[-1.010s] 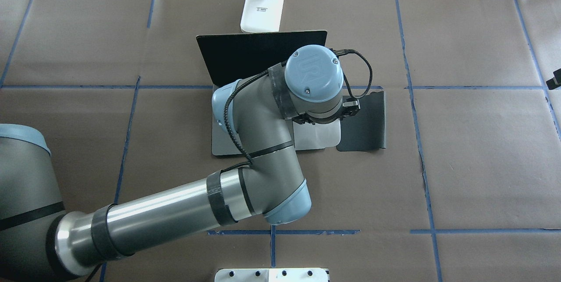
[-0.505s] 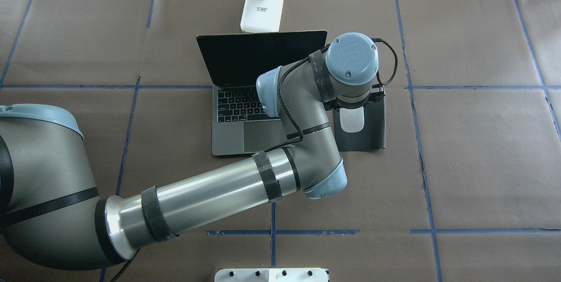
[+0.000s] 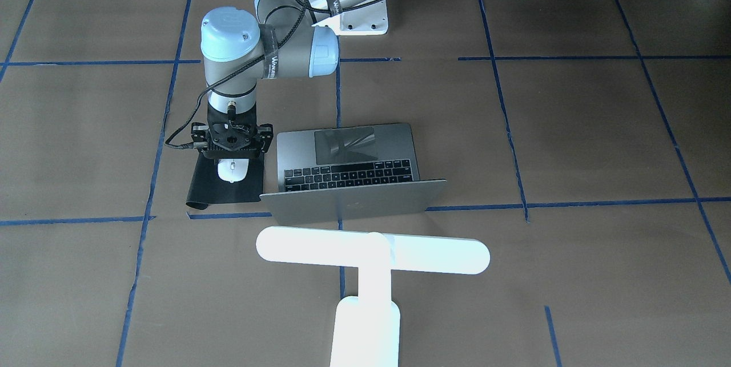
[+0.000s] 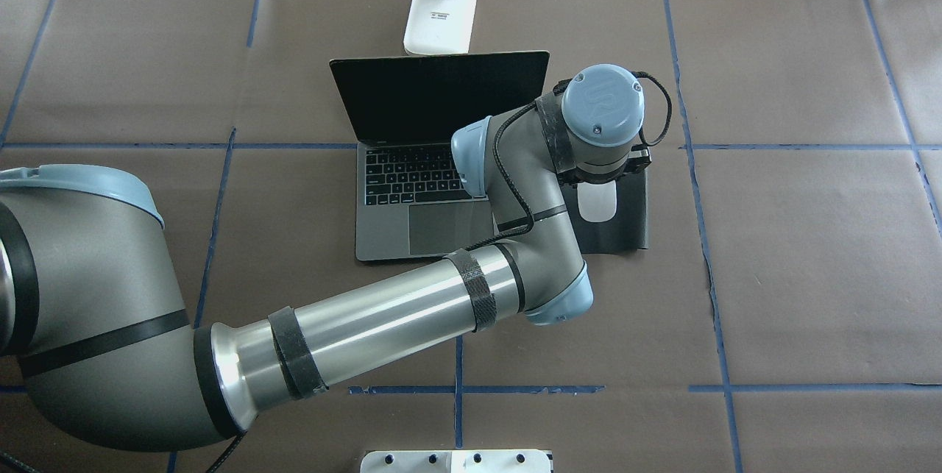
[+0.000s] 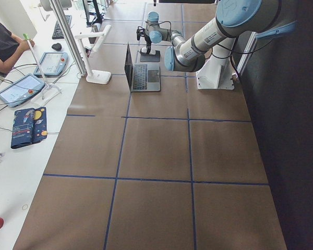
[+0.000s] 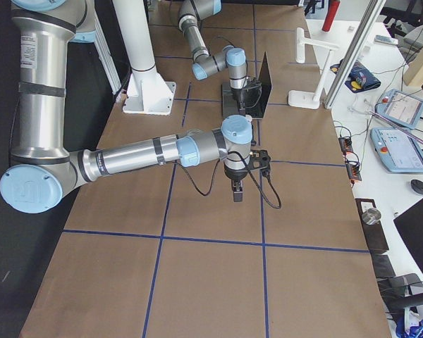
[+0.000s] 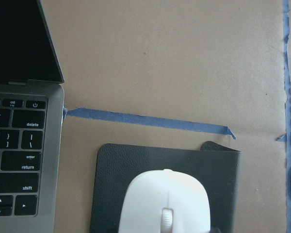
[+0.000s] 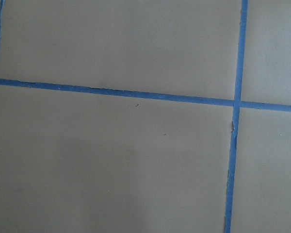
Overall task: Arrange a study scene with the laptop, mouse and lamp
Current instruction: 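Carry the mouse with the left gripper onto the black mouse pad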
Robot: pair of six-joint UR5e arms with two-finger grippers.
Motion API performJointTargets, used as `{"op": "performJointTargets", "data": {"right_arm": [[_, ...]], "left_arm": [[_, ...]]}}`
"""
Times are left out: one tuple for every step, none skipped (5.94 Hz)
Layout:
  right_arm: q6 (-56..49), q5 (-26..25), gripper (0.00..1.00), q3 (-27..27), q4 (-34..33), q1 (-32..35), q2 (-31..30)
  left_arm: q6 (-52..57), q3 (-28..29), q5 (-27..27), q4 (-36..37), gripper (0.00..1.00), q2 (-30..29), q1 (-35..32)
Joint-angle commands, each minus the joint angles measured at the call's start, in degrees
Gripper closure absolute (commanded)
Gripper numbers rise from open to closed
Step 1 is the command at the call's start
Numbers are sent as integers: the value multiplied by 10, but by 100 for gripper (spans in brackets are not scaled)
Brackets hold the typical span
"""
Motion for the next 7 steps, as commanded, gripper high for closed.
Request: {"op": "performJointTargets", "data": {"right_arm": [[1, 1, 0, 3, 0, 1, 3], [2, 2, 0, 3, 0, 1, 4], [2, 2, 0, 2, 0, 1, 4], [1, 4, 0, 3, -1, 1, 7], [2, 3, 0, 3, 0, 1, 7], [2, -2, 0, 3, 0, 1, 7], [3, -5, 0, 4, 0, 5, 7]], "left_arm": [[-1, 25, 0, -29, 82, -1, 4], [-3, 26, 1, -33, 56, -1, 7], [-3, 26, 1, -33, 12, -1, 8], [-9, 26, 1, -33, 0, -2, 9], [-24, 26, 1, -33, 0, -1, 8], [-29, 19, -1, -32, 0, -1, 5], [-28, 0, -28, -22, 0, 2, -7]]}}
